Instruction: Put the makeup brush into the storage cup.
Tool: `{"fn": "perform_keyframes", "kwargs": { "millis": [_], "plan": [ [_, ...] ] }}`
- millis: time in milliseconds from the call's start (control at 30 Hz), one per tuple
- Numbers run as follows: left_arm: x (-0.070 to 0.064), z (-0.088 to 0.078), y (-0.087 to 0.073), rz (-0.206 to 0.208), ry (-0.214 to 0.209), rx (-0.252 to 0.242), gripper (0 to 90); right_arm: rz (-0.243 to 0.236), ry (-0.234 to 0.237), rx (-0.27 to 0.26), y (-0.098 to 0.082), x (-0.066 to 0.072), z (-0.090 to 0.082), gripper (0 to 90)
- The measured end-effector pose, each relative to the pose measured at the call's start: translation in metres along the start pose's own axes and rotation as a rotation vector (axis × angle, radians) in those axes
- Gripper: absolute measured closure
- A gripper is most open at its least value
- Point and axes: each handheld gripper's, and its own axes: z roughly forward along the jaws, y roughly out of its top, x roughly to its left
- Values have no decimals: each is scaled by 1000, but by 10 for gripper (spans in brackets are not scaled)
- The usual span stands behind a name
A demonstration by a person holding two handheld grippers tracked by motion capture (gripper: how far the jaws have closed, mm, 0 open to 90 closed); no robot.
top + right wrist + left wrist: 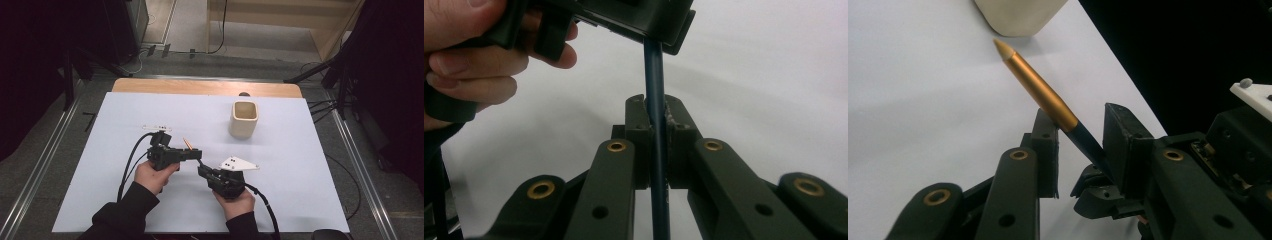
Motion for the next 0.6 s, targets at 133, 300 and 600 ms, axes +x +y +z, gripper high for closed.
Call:
{"fn": "perform_keyframes", "kwargs": {
  "millis": [133,300,600],
  "plan": [
    [1,0,0,-8,-13,7,721,0,4,10,-1,0,1,848],
    [4,0,0,-37,-58,12,764,-2,5,22,-1,1,2,848],
    [6,-1,0,-64,-119,29,837,-27,0,56,-2,4,5,791]
  ]
}}
